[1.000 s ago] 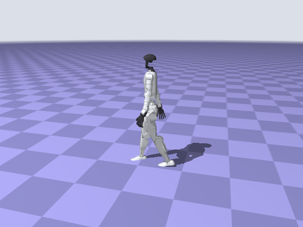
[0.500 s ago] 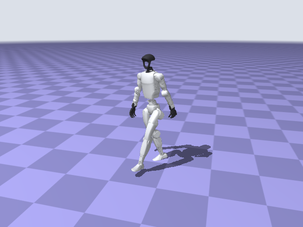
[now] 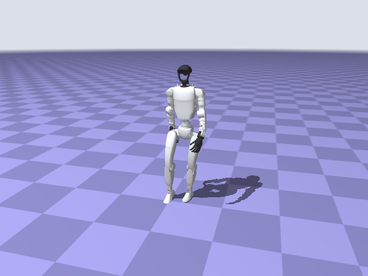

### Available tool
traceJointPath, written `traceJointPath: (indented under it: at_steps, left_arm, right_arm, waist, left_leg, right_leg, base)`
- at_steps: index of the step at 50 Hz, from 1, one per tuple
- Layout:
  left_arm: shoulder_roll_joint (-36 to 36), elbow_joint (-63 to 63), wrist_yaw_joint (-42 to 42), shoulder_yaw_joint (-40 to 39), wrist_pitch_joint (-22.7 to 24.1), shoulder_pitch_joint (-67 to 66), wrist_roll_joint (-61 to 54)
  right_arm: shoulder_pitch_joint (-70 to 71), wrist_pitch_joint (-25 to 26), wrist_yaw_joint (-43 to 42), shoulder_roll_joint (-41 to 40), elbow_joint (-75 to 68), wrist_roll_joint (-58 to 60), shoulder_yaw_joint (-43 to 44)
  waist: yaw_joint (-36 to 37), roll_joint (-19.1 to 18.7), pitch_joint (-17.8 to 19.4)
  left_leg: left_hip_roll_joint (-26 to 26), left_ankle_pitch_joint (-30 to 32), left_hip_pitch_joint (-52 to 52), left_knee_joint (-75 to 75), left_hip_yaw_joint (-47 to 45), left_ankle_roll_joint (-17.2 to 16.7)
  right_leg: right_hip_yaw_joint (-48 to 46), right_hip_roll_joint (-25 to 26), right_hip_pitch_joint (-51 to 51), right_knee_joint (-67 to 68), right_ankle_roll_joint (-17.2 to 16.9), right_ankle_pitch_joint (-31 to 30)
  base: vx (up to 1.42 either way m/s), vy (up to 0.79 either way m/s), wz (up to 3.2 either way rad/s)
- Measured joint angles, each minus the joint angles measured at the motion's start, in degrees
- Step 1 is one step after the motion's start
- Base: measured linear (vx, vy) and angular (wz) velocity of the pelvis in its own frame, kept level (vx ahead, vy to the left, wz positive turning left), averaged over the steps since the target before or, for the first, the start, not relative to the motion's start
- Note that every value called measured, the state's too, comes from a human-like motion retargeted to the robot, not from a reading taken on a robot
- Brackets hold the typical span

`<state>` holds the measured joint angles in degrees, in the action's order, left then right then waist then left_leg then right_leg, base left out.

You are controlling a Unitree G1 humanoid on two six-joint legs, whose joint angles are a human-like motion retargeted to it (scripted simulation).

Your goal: Walk run

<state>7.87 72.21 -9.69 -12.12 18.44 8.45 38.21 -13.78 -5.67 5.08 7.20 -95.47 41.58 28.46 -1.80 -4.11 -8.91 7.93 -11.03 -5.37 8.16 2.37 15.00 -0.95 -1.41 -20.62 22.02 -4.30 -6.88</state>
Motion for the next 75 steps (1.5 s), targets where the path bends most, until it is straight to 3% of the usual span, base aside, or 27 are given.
traceJointPath:
  at_steps: [5,8,10,13,15,18,20,22,25,29,35,40,43,45,46,48,50,52,56,58,63,65,69,70,72,73,75]
  left_arm:
    - [2.04,-3.32,-0.43,3.74,2.85,4.95,0.18]
    - [2.18,-2.18,0.06,4.01,2.28,5.18,2.31]
    - [2.04,-0.48,0.77,3.22,1.68,4.0,3.81]
    - [0.72,3.6,2.65,1.31,0.38,-0.71,6.21]
    - [-0.47,6.91,3.75,-0.78,-1.7,-5.84,8.15]
    - [-2.53,13.27,5.86,-3.28,-6.42,-12.65,7.78]
    - [-2.89,18.37,5.13,-5.11,-8.56,-15.66,6.59]
    - [-3.07,21.04,1.76,-6.15,-10.19,-19.31,7.33]
    - [-3.0,23.16,0.14,-7.96,-11.61,-24.85,11.61]
    - [-1.68,25.19,4.19,-9.59,-13.42,-30.84,15.66]
    - [-1.4,25.19,3.86,-14.24,-17.5,-37.51,14.17]
    - [-2.98,25.19,0.87,-17.63,-18.03,-38.4,7.51]
    - [-3.63,25.19,1.2,-18.63,-15.51,-35.72,3.41]
    - [-3.69,25.19,2.02,-19.05,-12.65,-33.02,1.51]
    - [-3.29,25.19,2.35,-18.99,-11.43,-30.62,0.14]
    - [-2.26,25.19,3.31,-17.74,-9.71,-24.72,-2.88]
    - [-1.77,23.11,5.45,-15.6,-9.7,-18.7,-5.06]
    - [-1.81,19.16,7.67,-13.34,-10.08,-12.47,-5.09]
    - [-1.82,10.42,5.53,-7.41,-6.16,-2.66,-2.15]
    - [-1.01,6.46,3.69,-3.56,-3.57,1.57,-2.1]
    - [2.52,-0.97,1.42,1.8,1.4,10.07,-2.58]
    - [3.79,-2.7,1.33,1.85,2.67,12.16,-2.2]
    - [4.21,-3.21,2.51,-0.04,2.98,11.8,-1.71]
    - [3.9,-2.62,2.95,-0.71,2.84,11.05,-1.79]
    - [2.61,0.33,3.78,-2.32,2.6,8.6,-1.98]
    - [1.76,2.65,4.08,-2.98,2.56,7.09,-1.95]
    - [0.62,8.43,4.1,-4.73,2.66,3.6,-1.18]
  right_arm:
    - [-2.65,1.08,2.76,-0.07,-1.14,0.3,0.23]
    - [-3.5,0.79,2.85,0.07,-0.56,-0.25,1.5]
    - [-3.1,1.29,2.28,0.54,-0.23,-0.85,2.31]
    - [-2.24,3.01,-0.1,0.94,0.52,-1.56,5.1]
    - [-1.91,2.5,-1.67,1.14,0.45,-3.14,6.03]
    - [1.53,3.1,-0.36,2.8,-1.13,-7.74,5.04]
    - [5.53,6.21,1.08,4.11,-1.86,-10.55,3.81]
    - [9.35,8.08,0.28,4.62,-1.03,-11.41,4.02]
    - [13.78,6.34,-3.16,4.25,2.95,-11.03,4.89]
    - [17.22,1.54,-3.46,3.88,11.89,-12.05,1.53]
    - [22.45,-1.67,-4.63,6.28,19.84,-8.77,-1.1]
    - [23.07,-0.69,-6.07,7.12,18.91,-5.96,-2.39]
    - [19.86,-1.09,-5.82,6.26,16.74,-5.48,-2.02]
    - [15.95,-1.86,-4.48,5.3,15.23,-4.89,-1.69]
    - [14.12,-2.38,-3.71,4.55,14.16,-4.54,-1.78]
    - [11.24,-2.38,-2.39,3.39,11.04,-4.38,-2.04]
    - [8.69,-0.02,-0.46,1.99,7.7,-3.69,-1.77]
    - [6.41,3.4,3.21,0.34,5.41,-1.68,-1.09]
    - [0.96,3.29,7.75,-2.02,1.59,2.05,-0.68]
    - [-1.63,1.49,8.96,-2.99,0.37,3.85,-0.97]
    - [-5.41,2.17,10.14,-4.68,-1.41,8.04,-2.18]
    - [-5.43,3.27,10.06,-4.84,-1.93,9.32,-2.04]
    - [-4.18,4.14,9.78,-4.02,-1.93,9.31,-1.18]
    - [-3.62,4.27,9.61,-3.64,-1.93,8.86,-0.79]
    - [-2.1,5.08,8.63,-2.85,-1.26,7.64,0.52]
    - [-1.43,5.57,7.75,-2.53,-0.64,6.94,1.43]
    - [0.06,5.67,5.48,-2.03,0.8,4.96,2.66]
  waist:
    - [-2.17,1.19,1.94]
    - [-0.9,0.53,3.04]
    - [-0.98,0.64,2.79]
    - [-4.12,0.83,1.31]
    - [-6.3,-0.73,0.47]
    - [-8.23,-1.43,1.12]
    - [-8.27,-1.24,2.02]
    - [-7.77,1.25,1.76]
    - [-3.16,3.78,3.1]
    - [3.22,6.62,3.89]
    - [6.04,6.54,4.56]
    - [7.44,9.29,2.27]
    - [10.95,10.89,0.3]
    - [12.31,11.54,-1.1]
    - [11.0,11.02,-1.16]
    - [8.45,11.37,0.84]
    - [7.66,10.59,1.87]
    - [7.41,6.71,1.3]
    - [3.85,3.47,2.28]
    - [0.98,2.17,2.6]
    - [-4.56,3.17,4.8]
    - [-6.02,3.57,5.98]
    - [-5.4,2.51,5.74]
    - [-5.66,2.32,5.52]
    - [-6.97,1.47,4.11]
    - [-8.75,0.99,3.34]
    - [-10.98,0.02,2.29]
  left_leg:
    - [3.28,-1.39,9.11,-1.32,7.9,0.0]
    - [2.43,-0.2,13.86,-1.12,8.84,-2.17]
    - [2.33,2.77,15.42,0.01,8.99,-4.82]
    - [2.17,14.35,16.02,4.45,10.91,-11.17]
    - [-0.1,26.66,14.39,11.34,10.63,-18.35]
    - [-1.74,39.72,6.07,31.19,6.87,-26.92]
    - [-3.22,41.03,0.08,42.74,3.68,-25.66]
    - [-3.16,33.95,-5.19,43.96,-2.46,-17.56]
    - [-4.47,24.24,-14.03,45.49,-10.79,-11.42]
    - [-6.49,15.67,-24.54,35.6,-17.04,-7.74]
    - [-8.6,12.26,-31.12,6.59,-21.52,-3.45]
    - [-7.15,10.14,-32.32,-2.99,-23.42,-0.93]
    - [-9.22,12.85,-30.03,1.12,-29.11,-2.6]
    - [-7.08,14.32,-29.27,2.62,-23.58,-0.89]
    - [-6.26,12.28,-29.47,5.41,-19.29,-0.6]
    - [-2.82,7.74,-27.65,10.43,-14.36,-0.09]
    - [-4.2,4.82,-22.69,11.07,-16.97,0.0]
    - [-6.75,3.77,-18.83,8.45,-12.94,-0.67]
    - [-6.12,3.06,-10.01,2.7,-8.03,-1.92]
    - [-5.56,2.69,-5.69,-0.49,-5.84,-2.17]
    - [-1.84,-0.91,3.95,-3.57,-1.09,-2.57]
    - [-1.43,-2.74,8.06,-4.0,-0.17,-3.27]
    - [-3.14,-4.22,13.64,-3.83,-2.71,-6.54]
    - [-3.31,-3.86,14.68,-3.19,-3.1,-7.54]
    - [-4.18,0.55,15.25,-1.01,-3.11,-10.36]
    - [-4.69,4.25,15.38,0.51,-1.94,-12.14]
    - [-6.21,15.6,15.19,4.61,-1.06,-15.82]
  right_leg:
    - [9.82,-2.6,-5.16,-19.52,3.39,2.75]
    - [7.95,-3.13,-5.62,-25.87,-5.02,6.64]
    - [8.92,-1.77,-6.2,-23.0,-2.44,6.67]
    - [2.63,-3.16,-5.38,-17.13,-3.93,1.41]
    - [9.71,-0.78,-3.53,-14.09,-1.58,1.53]
    - [6.55,-0.56,-0.65,-10.61,2.27,6.04]
    - [-1.56,-2.04,3.32,-10.86,3.47,7.84]
    - [3.28,-1.26,5.85,-12.23,4.73,8.92]
    - [4.55,-1.2,10.43,-14.89,5.08,8.98]
    - [2.01,-0.44,15.75,-18.4,6.18,10.32]
    - [-0.72,4.71,23.57,-20.42,8.63,14.87]
    - [-2.01,4.18,28.06,-18.91,5.68,10.19]
    - [-2.73,2.32,29.96,-15.47,-0.47,-2.44]
    - [-2.46,1.68,30.09,-11.1,-4.23,-14.36]
    - [0.1,4.11,28.93,-6.93,-5.34,-19.31]
    - [1.58,6.26,24.23,9.62,-7.45,-23.02]
    - [-0.21,7.21,20.16,20.26,-8.55,-23.12]
    - [-1.53,11.84,16.0,19.53,-5.33,-19.75]
    - [-1.59,10.76,6.34,20.77,-1.12,-5.73]
    - [-2.64,7.34,2.42,15.84,-0.13,-0.28]
    - [-3.7,-3.45,-3.12,-6.14,-0.61,1.57]
    - [-0.27,-4.63,-5.23,-14.53,0.56,3.45]
    - [4.7,-3.5,-7.75,-26.28,-0.79,5.49]
    - [3.1,-3.62,-7.9,-25.43,-0.54,5.41]
    - [-2.79,-4.19,-8.74,-19.05,3.99,5.39]
    - [-10.6,-6.37,-8.62,-16.86,2.93,3.61]
    - [-3.27,-3.89,-7.32,-14.61,2.56,-0.07]
  base:
    - [0.97,-0.2,1.37]
    - [0.91,-0.26,0.41]
    - [0.97,-0.35,0.5]
    - [1.05,-0.39,1.15]
    - [1.13,-0.53,1.23]
    - [1.01,-0.49,0.81]
    - [0.74,-0.31,0.42]
    - [0.89,-0.3,0.4]
    - [0.86,-0.28,-0.43]
    - [0.75,-0.24,-0.4]
    - [0.91,-0.19,0.25]
    - [1.18,-0.02,-0.03]
    - [1.23,0.11,-0.41]
    - [1.35,0.13,0.33]
    - [1.06,0.01,1.3]
    - [1.07,-0.12,1.87]
    - [1.1,-0.19,1.3]
    - [0.95,-0.14,0.92]
    - [0.93,-0.14,1.39]
    - [0.81,-0.19,1.63]
    - [0.9,-0.36,1.02]
    - [0.87,-0.42,0.41]
    - [0.93,-0.48,-0.37]
    - [1.08,-0.57,-0.1]
    - [0.98,-0.48,0.43]
    - [1.13,-0.61,0.89]
    - [1.14,-0.66,0.57]
